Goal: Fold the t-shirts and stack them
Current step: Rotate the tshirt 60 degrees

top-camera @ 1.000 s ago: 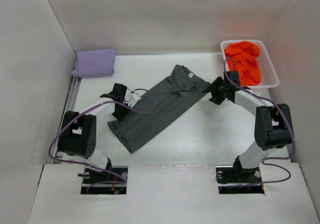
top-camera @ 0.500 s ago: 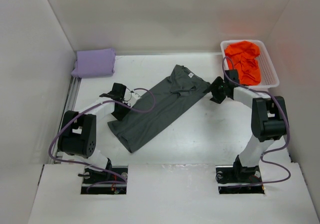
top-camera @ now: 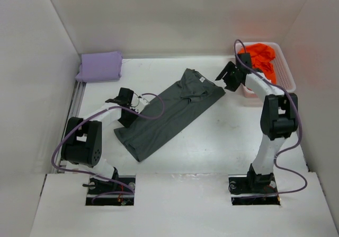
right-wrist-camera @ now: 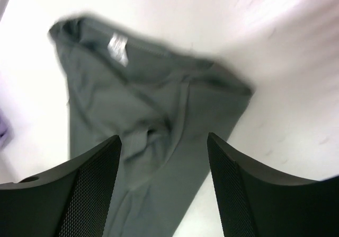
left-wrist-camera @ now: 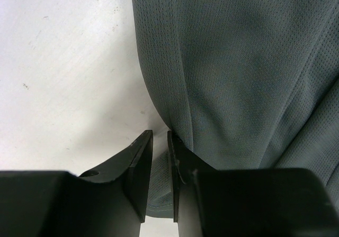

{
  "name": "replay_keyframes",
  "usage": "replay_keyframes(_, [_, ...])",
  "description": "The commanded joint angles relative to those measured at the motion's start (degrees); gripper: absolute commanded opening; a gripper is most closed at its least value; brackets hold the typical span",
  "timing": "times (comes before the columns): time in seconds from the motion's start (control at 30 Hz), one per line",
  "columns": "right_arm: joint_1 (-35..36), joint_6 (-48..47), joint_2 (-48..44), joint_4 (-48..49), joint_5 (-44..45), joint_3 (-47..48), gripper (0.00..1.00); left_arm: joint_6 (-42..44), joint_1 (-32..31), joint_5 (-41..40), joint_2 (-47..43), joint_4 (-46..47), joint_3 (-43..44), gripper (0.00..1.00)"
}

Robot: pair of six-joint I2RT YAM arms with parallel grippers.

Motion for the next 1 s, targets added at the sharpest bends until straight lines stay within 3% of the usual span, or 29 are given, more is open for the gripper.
replay_keyframes(0.0, [-1.3,-9.3,4.3,-11.6,8.0,10.8,0.71,-1.5,0.3,4.8,5.9,-5.0,-5.1,0.18])
replay_keyframes(0.17, [-1.6,-17.7,12.3,-22.8,12.0,21.8,0.70,-1.5,0.7,4.8,6.1,-5.0,-5.2,0.18])
replay_keyframes(0.57, [-0.3,-21.7,16.0,-26.8,11.9,22.9,0.71,-1.5,0.8,4.7,7.3,-4.9,-5.0,0.19])
replay_keyframes(0.97, [4.0,-25.4,23.4,-35.2,18.5,36.1,0.70,-1.5,1.2,4.7,7.7,-4.7,-4.8,0.19])
